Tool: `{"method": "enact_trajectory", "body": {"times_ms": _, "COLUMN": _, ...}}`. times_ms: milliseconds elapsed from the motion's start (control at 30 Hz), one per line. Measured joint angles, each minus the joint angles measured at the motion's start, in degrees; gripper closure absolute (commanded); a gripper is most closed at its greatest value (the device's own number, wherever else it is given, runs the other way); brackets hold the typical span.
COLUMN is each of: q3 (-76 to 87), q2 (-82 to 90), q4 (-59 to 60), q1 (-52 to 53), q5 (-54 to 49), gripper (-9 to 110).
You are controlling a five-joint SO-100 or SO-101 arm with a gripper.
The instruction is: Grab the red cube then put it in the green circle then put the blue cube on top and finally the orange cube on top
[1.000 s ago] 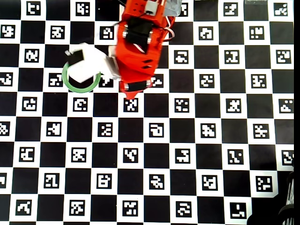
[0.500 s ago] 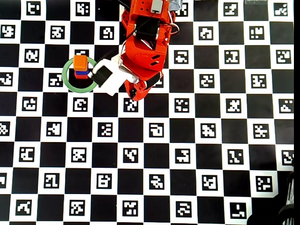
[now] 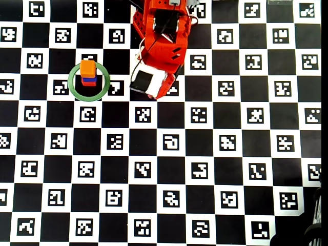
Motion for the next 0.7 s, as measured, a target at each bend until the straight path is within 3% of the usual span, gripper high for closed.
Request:
{"method": "enact_trajectory", "body": {"times_ms": 200, "q3": 6.2, "q2": 11.5, "q4": 7.4, "q1": -1.9, "q5": -1.3, "gripper": 107}}
{"method": "enact_trajectory", "body": {"times_ms": 700, "q3": 9.0, "q2": 12.0, "q4": 8.9, "q1": -2.5, "q5": -1.9, "gripper": 107}}
